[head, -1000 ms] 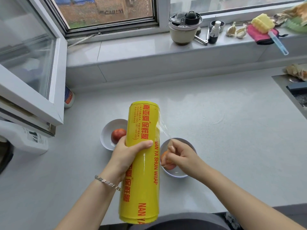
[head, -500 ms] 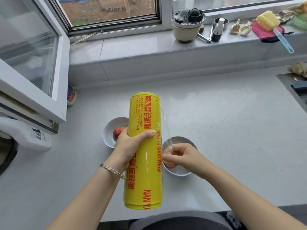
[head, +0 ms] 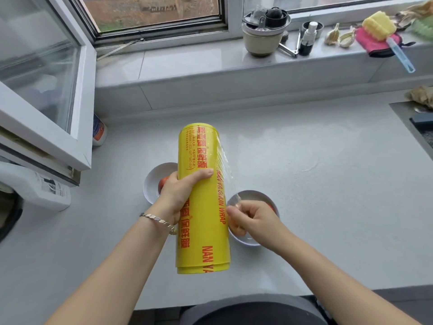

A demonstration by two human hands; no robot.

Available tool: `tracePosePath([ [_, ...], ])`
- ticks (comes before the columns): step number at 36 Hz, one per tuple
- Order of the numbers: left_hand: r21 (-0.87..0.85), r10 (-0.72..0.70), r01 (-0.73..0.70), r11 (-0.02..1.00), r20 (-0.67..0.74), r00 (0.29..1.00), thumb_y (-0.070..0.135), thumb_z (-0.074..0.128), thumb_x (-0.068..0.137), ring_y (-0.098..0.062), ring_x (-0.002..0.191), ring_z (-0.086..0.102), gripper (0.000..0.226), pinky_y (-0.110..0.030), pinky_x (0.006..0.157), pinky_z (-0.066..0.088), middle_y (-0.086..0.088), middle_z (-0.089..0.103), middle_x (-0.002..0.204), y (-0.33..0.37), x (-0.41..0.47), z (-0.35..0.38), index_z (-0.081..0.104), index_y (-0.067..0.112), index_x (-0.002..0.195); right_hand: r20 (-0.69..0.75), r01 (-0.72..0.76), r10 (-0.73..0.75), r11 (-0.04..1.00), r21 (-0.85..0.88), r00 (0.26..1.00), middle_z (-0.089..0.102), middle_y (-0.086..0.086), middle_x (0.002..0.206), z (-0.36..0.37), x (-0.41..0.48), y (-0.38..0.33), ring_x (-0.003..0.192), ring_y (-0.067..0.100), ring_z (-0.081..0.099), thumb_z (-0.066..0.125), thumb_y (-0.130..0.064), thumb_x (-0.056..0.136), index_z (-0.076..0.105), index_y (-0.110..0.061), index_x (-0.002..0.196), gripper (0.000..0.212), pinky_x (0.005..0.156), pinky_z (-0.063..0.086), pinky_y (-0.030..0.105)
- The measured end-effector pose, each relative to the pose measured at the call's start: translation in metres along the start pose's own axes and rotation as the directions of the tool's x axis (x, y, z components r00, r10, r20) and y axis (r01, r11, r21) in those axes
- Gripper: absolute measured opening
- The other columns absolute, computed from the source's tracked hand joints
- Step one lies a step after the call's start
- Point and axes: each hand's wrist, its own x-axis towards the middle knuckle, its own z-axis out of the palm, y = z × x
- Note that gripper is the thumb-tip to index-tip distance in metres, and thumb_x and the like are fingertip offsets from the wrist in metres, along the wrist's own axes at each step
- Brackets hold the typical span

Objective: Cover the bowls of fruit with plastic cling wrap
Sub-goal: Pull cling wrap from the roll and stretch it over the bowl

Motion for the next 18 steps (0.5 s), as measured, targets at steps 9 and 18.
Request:
tracePosePath([
  [9, 0.011, 0.191, -0.194, 0.981, -0.237, 0.952, 0.063, 0.08, 0.033, -0.018, 0.092, 0.068, 0.102, -0.043, 0.083, 0.056, 0.003, 0.068, 0.106, -0.005, -0.005, 0.017, 0.05, 0.02, 0.12, -0.023, -0.003, 0.006, 0.994, 0.109, 1.0, 0.067, -0.01, 0.102, 0.005, -0.009, -0.012, 0.089, 0.0, 0.064, 0.063, -0.013, 0.086, 0.066, -0.018, 0.09, 0.007, 0.076, 0.051, 0.019],
  [18, -0.211, 0.167, -0.142, 0.967, 0.109, 0.98, 0.029, 0.082, 0.058, -0.027, 0.095, 0.068, 0.078, -0.043, 0.078, 0.056, -0.009, 0.068, 0.11, -0.012, -0.023, 0.011, 0.047, 0.018, 0.128, -0.062, -0.049, 0.073, 0.944, 0.327, 0.995, 0.063, 0.018, 0.079, -0.011, -0.004, -0.011, 0.07, 0.026, 0.059, 0.086, -0.026, 0.054, 0.046, -0.025, 0.063, 0.041, 0.063, 0.041, 0.039],
])
